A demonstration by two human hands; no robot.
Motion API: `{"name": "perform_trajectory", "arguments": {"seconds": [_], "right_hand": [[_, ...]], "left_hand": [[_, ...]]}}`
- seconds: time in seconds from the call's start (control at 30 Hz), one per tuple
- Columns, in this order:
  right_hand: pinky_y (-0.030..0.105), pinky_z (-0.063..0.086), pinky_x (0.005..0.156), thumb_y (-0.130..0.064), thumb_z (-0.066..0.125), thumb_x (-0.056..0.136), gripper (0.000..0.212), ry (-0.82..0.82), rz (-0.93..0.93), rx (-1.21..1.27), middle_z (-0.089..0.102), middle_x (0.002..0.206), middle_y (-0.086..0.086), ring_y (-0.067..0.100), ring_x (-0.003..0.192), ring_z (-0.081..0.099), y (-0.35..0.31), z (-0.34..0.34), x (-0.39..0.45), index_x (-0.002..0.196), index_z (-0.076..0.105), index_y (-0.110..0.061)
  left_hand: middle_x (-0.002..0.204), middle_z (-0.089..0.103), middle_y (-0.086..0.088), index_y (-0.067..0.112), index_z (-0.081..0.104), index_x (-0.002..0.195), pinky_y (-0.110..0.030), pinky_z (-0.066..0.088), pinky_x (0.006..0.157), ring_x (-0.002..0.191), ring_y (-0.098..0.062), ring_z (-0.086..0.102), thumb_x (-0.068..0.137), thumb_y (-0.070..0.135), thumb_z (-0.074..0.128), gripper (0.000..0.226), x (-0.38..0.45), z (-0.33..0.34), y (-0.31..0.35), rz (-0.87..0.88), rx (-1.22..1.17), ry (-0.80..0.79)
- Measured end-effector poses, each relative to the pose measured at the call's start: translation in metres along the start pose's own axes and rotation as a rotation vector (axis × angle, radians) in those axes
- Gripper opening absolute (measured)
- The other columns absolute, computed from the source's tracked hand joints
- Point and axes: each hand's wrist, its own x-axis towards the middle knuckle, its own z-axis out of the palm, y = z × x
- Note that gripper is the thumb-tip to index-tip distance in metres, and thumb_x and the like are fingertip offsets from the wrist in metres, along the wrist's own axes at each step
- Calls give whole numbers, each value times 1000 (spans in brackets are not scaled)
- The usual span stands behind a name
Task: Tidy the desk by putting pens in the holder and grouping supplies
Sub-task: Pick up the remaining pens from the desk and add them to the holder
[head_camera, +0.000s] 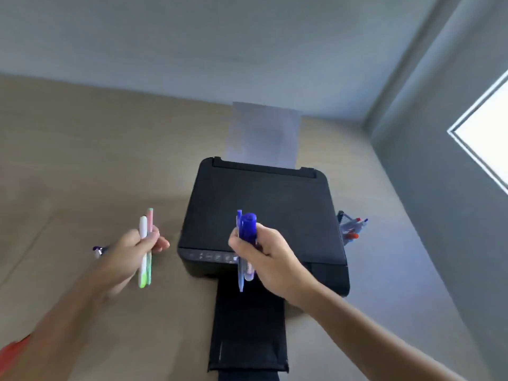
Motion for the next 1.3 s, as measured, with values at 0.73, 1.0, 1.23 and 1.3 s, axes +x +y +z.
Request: {"name": "perform_trajectory", "arguments": {"seconds": [0.73,1.0,1.23,1.3], "right_hand": [[23,49,56,-13,73,76,4,844,420,28,71,65,4,13,58,62,232,-260,-1,74,75,-16],[10,43,53,-8,74,74,9,629,423,-117,64,68,-3,15,66,60,259,-266,3,75,75,-17],[38,54,89,-45,71,79,48,677,352,145,52,118,0,17,106,58,265,-257,-13,121,53,-27],[44,52,96,-52,58,87,53,666,405,384,52,131,5,21,113,59,269,-253,-16,130,45,-24]], "left_hand": [[101,75,-20,-3,73,92,-38,58,90,85,-19,66,81,-1,73,11,117,434,123,307,371,-313],[103,76,-11,6,76,94,-24,47,79,98,-25,69,80,8,76,14,145,466,96,226,732,-375],[122,60,-13,11,61,102,-46,50,84,115,-32,56,82,23,75,27,148,479,87,-298,368,-424],[146,43,-17,14,55,123,-51,48,79,124,-37,46,81,55,66,60,145,477,96,-476,298,-470]]}}
